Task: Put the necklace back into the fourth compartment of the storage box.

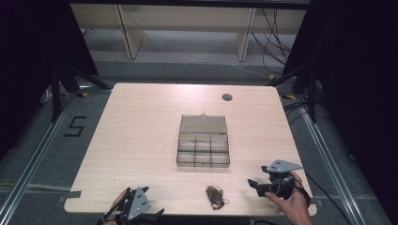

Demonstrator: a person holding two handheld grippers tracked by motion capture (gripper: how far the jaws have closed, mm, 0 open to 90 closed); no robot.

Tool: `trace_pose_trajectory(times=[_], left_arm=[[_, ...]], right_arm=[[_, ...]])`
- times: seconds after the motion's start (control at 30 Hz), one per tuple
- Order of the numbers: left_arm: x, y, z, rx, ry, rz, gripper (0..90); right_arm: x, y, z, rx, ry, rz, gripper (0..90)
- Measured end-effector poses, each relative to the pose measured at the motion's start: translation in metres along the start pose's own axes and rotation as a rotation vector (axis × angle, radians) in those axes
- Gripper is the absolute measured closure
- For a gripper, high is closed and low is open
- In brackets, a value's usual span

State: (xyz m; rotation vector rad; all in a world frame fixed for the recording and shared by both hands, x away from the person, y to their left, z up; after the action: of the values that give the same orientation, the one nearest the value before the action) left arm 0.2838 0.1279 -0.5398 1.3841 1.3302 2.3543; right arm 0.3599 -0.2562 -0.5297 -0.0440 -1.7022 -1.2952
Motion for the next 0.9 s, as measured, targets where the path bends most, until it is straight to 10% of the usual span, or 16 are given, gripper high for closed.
trace_pose_trajectory(times=[0.9], left_arm=[[0.001,-0.001,0.0,0.009,0.0,0.005,15.6]], right_arm=[[0.002,0.008,0.019,0.088,0.052,0.057,18.0]])
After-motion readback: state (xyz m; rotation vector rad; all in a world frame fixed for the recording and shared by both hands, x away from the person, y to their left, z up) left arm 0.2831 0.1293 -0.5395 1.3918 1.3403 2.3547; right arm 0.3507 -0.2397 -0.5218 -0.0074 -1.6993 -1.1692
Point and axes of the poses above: each handheld gripper's, and its own axes: x roughly backward along the jaws, y roughly out of its top, z roughly to its left, the point moved 7 cm from there along -x, roughly forward along the jaws, and after that the axes turned 1 degree about x, right-handed, at the moved point
